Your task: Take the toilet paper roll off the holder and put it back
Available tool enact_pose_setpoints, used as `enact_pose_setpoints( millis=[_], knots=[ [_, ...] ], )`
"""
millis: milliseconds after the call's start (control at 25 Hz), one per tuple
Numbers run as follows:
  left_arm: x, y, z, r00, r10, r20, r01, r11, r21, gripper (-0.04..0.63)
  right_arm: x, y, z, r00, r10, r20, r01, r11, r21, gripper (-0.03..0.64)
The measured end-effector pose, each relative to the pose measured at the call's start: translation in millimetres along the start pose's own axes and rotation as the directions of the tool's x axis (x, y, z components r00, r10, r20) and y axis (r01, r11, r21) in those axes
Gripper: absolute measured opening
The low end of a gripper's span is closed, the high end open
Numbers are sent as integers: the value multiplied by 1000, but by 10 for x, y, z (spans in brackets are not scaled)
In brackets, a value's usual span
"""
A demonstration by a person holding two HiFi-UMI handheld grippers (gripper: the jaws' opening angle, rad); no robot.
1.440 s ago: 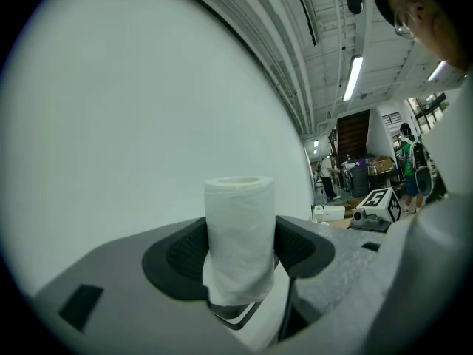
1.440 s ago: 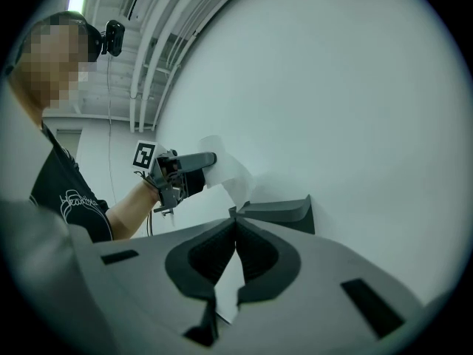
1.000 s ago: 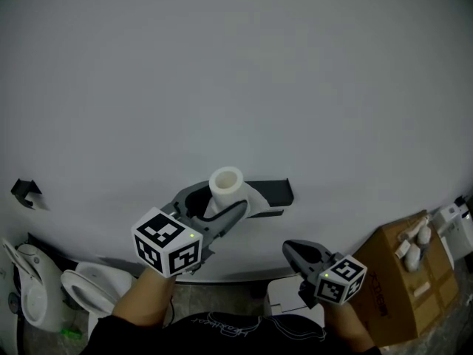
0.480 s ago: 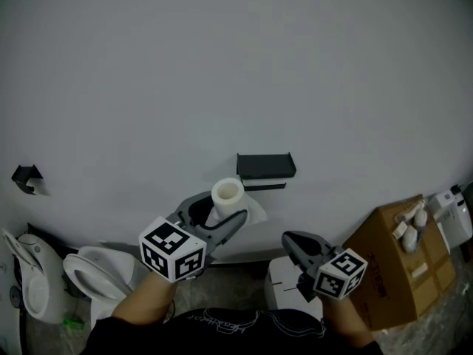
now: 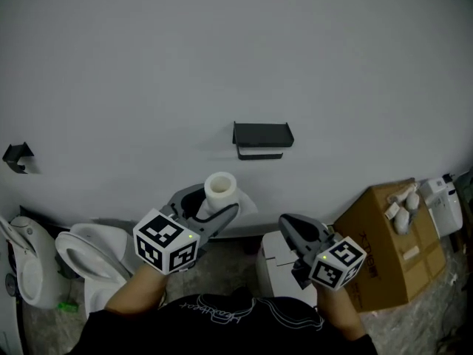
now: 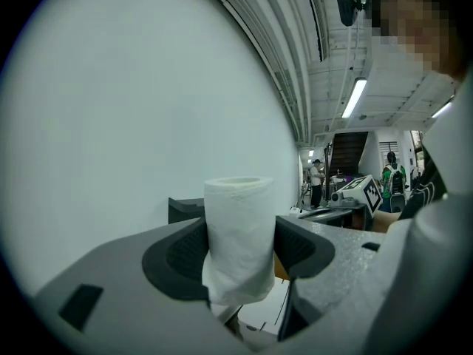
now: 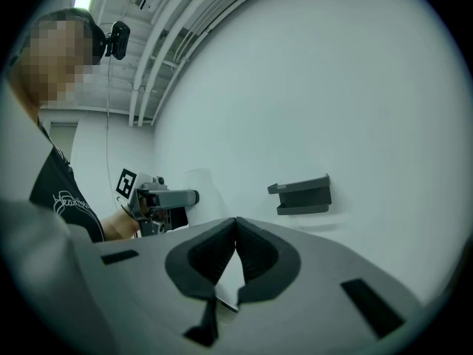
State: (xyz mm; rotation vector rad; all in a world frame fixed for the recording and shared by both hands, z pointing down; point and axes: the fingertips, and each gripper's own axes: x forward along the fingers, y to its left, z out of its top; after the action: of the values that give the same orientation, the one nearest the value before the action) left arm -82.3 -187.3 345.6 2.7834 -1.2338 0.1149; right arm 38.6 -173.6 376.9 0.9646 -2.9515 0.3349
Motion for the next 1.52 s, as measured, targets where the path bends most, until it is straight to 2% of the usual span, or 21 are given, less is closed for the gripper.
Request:
enact_pose_setpoints(
  millis=[240, 520, 760, 1160, 1520],
  knots=[
    [-24, -16, -241, 999, 10, -32, -10, 1000, -5, 270, -19, -7, -53, 1000, -17, -4, 17, 1000, 5, 5],
    [1, 70, -515, 997, 8, -73, -12, 998, -61, 270, 25, -138, -111, 999, -43, -13, 43, 999, 30, 5],
    [45, 175, -581, 997, 5, -82, -12, 996, -91, 270, 152, -204, -158, 998, -44, -33, 45, 998, 46, 5],
    [218, 263, -555, 996, -4, -90, -4, 996, -94, 270, 257, -342, -155, 997, -43, -64, 46, 998, 37, 5],
    [461, 345, -230, 998, 9, -63, -12, 999, -42, 270, 353, -574, -29, 998, -25, -56, 27, 999, 38, 5]
  ],
)
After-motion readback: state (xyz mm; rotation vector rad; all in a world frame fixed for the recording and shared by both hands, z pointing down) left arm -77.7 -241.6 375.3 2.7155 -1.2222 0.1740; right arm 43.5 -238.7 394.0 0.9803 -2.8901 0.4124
